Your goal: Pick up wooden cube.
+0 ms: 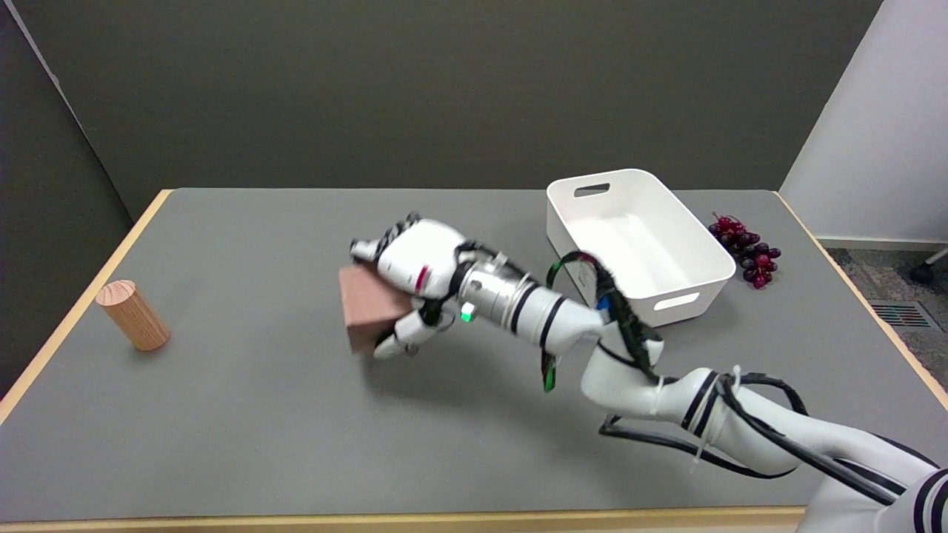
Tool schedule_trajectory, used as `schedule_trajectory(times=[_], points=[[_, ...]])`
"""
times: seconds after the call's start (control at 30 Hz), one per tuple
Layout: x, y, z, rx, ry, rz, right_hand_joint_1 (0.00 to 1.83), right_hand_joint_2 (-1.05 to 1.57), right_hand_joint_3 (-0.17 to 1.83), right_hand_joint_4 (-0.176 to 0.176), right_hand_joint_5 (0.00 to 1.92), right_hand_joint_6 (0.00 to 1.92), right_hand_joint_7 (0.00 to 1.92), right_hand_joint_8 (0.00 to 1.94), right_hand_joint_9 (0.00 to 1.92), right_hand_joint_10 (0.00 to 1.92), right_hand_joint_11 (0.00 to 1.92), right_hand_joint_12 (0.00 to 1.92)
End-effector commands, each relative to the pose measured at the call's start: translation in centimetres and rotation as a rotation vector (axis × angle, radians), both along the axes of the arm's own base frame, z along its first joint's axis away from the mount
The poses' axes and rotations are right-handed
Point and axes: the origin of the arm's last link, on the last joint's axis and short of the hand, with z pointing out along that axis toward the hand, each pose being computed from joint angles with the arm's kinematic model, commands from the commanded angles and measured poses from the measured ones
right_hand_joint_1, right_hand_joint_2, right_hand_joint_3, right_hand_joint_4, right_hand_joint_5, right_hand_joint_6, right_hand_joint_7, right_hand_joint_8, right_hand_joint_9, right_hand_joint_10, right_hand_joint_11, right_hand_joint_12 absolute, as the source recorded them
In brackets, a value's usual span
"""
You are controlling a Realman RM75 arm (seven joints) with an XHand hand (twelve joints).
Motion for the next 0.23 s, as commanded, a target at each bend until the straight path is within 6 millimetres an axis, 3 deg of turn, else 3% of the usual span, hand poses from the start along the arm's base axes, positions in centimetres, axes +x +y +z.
schedule_trajectory(times=[0.03,0.23], points=[[12.1,-0.1,13.4,-0.403,0.037,0.384,1.2,1.12,0.25,-0.148,0.59,1.53,0.92,1.24,0.77,1.27,0.63,1.66],[12.8,1.1,20.5,-0.62,0.098,0.369,1.2,1.12,0.26,-0.147,0.59,1.53,0.92,1.24,0.77,1.27,0.63,1.65]])
